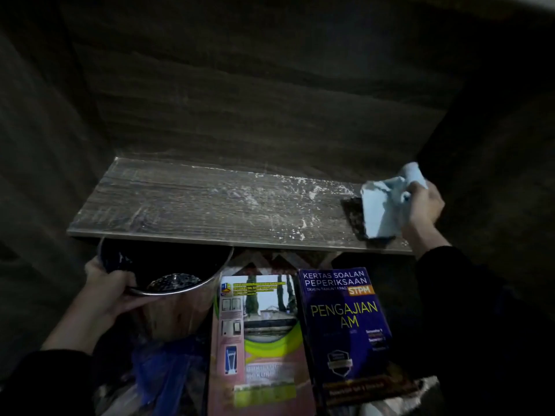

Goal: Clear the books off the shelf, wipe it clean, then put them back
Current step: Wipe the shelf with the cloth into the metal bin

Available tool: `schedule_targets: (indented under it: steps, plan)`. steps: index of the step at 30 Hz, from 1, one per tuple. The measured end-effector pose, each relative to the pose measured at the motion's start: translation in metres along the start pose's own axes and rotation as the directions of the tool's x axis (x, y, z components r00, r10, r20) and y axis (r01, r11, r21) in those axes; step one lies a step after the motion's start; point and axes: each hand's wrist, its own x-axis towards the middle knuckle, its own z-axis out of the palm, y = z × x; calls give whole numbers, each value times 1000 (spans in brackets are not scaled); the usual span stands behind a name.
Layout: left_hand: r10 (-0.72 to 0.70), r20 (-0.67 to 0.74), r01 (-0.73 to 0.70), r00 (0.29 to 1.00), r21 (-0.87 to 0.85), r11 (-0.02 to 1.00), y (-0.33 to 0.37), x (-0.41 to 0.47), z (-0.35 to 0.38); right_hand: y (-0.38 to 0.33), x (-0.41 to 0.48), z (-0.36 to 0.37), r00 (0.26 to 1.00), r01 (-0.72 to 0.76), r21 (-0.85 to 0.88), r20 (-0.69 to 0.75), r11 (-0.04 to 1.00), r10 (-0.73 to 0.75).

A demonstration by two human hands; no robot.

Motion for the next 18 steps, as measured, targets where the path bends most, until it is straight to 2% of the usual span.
schedule_targets:
  steps: [2,3,5,7,8,18]
  plan:
    - [6,12,-7,1000,13,1000,-1,0,0,16,13,-12,991,102,-193,-61,976,-115]
    - [7,14,-7,1000,12,1000,0,0,1,27,20,-17,985,143,-354,-36,924,-166]
    - [11,18,-11,1000,7,1000,1,-4,4,48,26,-24,974,226,-683,152,695,-166]
    - [14,11,-14,1000,8,1000,2,-6,6,71,23,-25,942,329,-810,318,484,-108]
    - [11,4,-11,1000,7,1000,2,-6,7,79,19,-24,931,357,-819,350,449,-100]
    - [-13,-9,14,1000,35,999,3,-5,7,84,-20,10,919,387,-788,372,480,-130]
